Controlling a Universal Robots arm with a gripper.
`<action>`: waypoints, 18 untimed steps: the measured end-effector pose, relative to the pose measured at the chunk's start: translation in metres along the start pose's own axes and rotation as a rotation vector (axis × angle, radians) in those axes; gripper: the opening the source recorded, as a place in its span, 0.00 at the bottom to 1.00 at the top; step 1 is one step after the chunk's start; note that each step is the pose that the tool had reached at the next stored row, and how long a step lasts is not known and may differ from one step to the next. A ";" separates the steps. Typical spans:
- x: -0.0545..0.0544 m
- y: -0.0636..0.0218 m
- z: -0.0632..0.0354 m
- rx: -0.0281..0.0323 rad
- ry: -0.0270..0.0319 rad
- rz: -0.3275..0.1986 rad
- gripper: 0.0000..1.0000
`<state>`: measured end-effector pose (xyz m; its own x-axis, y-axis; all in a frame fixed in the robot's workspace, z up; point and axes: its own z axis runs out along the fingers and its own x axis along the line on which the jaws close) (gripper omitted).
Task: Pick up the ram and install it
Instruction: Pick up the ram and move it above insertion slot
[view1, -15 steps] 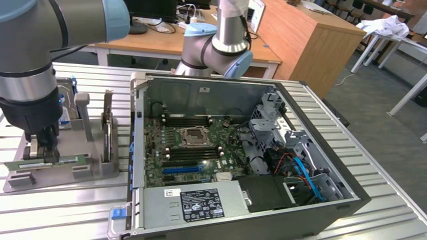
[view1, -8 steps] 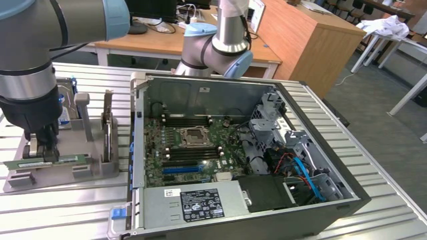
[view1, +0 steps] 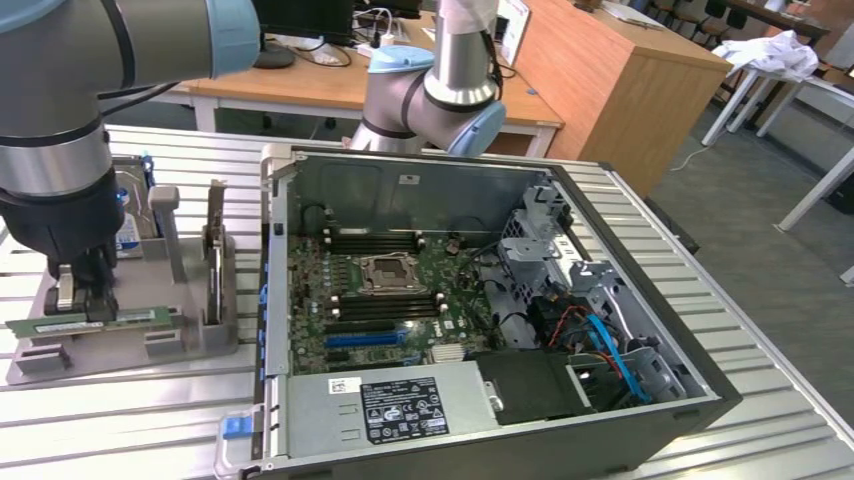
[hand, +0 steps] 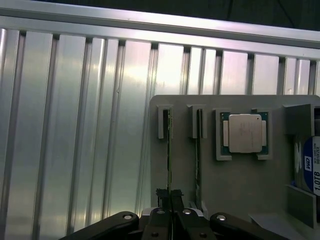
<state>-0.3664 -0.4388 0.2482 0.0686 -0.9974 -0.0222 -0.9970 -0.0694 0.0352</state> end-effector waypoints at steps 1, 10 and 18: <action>0.000 0.0000 -0.0005 -0.0001 0.0000 0.000 0.12; 0.000 0.0001 -0.0043 -0.0001 0.0001 0.000 0.12; 0.000 0.0002 -0.0079 0.0000 0.0000 0.000 0.12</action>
<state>-0.3663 -0.4388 0.2561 0.0686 -0.9974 -0.0221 -0.9970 -0.0693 0.0352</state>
